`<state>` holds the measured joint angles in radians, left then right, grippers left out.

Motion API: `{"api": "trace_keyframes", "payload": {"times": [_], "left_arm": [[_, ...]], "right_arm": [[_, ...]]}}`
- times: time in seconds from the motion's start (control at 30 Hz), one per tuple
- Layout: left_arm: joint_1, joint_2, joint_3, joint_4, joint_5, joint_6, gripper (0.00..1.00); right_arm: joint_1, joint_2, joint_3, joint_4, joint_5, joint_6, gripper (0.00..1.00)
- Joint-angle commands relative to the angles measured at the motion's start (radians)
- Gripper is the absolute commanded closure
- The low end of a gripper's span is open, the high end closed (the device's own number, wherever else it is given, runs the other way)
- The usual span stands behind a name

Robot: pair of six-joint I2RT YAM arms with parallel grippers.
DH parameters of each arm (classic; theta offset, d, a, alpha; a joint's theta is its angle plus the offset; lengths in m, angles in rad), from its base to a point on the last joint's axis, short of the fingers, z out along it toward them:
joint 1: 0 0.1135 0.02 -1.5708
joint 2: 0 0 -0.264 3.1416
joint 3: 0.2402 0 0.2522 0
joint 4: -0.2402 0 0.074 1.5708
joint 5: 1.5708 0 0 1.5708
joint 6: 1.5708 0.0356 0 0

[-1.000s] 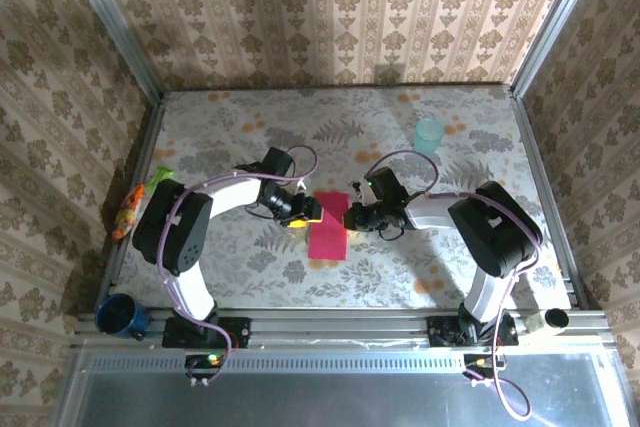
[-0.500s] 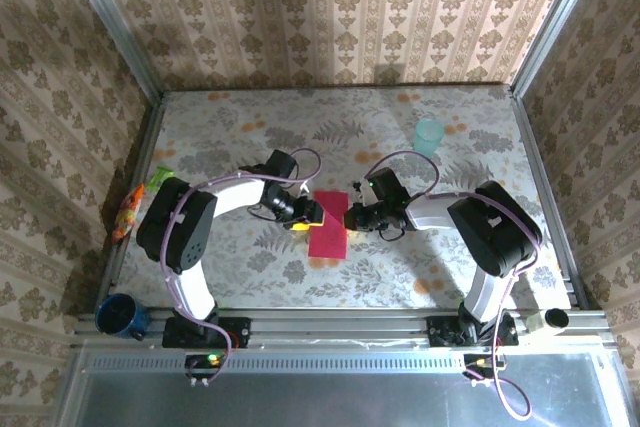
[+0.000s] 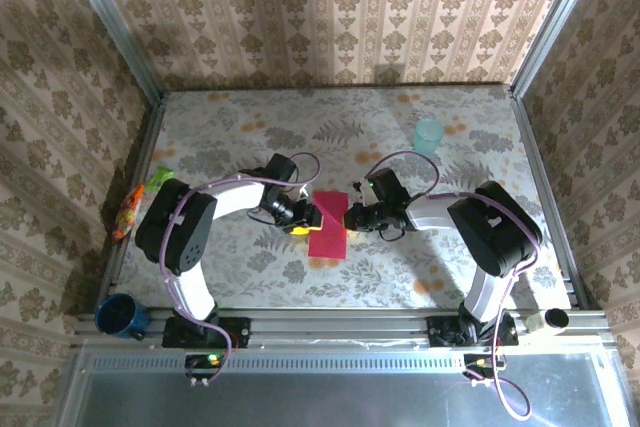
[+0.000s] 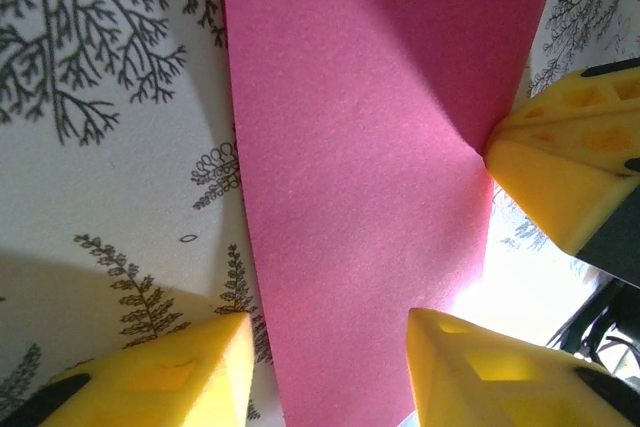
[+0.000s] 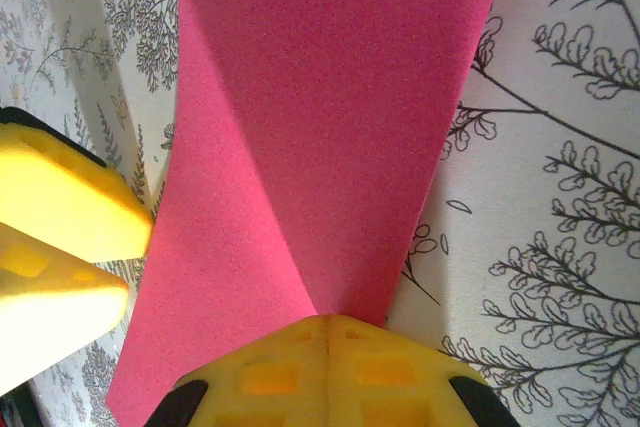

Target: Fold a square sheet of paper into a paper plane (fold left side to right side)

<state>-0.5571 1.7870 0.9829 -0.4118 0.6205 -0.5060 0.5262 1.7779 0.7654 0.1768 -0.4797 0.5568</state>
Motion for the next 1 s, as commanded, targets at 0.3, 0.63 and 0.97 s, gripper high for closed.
{"api": "trace_keyframes", "payload": {"times": [0.3, 0.63, 0.97], "left_arm": [[-0.014, -0.019, -0.019, 0.026, 0.011, -0.039, 0.62], [0.001, -0.054, -0.048, 0.127, 0.059, -0.098, 0.60], [0.012, -0.057, -0.062, 0.115, 0.076, -0.100, 0.81]], "right_arm": [[-0.002, 0.031, -0.023, -0.042, 0.027, -0.004, 0.94], [-0.002, 0.032, -0.020, -0.045, 0.027, -0.004, 0.93], [-0.002, 0.021, -0.016, -0.034, 0.025, -0.006, 0.92]]}}
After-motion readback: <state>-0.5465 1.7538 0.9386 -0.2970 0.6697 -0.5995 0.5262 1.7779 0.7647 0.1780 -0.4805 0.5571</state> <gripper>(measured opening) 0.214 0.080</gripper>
